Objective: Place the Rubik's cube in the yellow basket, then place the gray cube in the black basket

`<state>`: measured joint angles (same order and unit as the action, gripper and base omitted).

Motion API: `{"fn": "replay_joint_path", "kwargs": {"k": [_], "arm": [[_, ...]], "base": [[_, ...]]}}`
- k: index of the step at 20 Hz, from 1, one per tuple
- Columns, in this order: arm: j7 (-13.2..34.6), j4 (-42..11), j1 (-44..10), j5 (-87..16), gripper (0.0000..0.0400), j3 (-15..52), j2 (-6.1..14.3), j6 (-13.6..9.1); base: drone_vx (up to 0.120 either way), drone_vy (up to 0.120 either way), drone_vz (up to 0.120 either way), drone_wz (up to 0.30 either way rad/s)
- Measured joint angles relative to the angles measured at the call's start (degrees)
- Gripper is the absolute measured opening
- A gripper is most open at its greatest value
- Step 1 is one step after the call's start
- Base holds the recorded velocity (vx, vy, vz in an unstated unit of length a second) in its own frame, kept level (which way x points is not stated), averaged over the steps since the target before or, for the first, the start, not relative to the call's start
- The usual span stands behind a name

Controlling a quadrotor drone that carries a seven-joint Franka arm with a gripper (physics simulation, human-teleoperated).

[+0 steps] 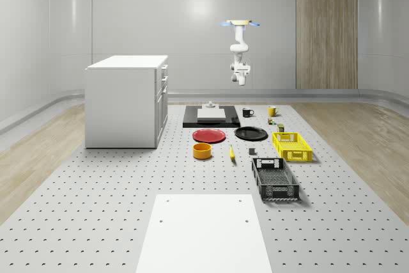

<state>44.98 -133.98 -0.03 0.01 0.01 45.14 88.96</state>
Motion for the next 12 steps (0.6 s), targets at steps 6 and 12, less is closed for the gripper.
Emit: {"fn": "replay_joint_path", "kwargs": {"k": [6, 12], "arm": [[-0.1, 7.3, -0.2, 0.1, 0.0400, 0.1, -1.4, -5.6], [-0.1, 13.5, -0.3, 0.1, 0.0400, 0.1, -3.7, -9.3]], "base": [[0.000, 0.000, 0.000, 0.000], [0.000, 0.067, 0.000, 0.000]]}}
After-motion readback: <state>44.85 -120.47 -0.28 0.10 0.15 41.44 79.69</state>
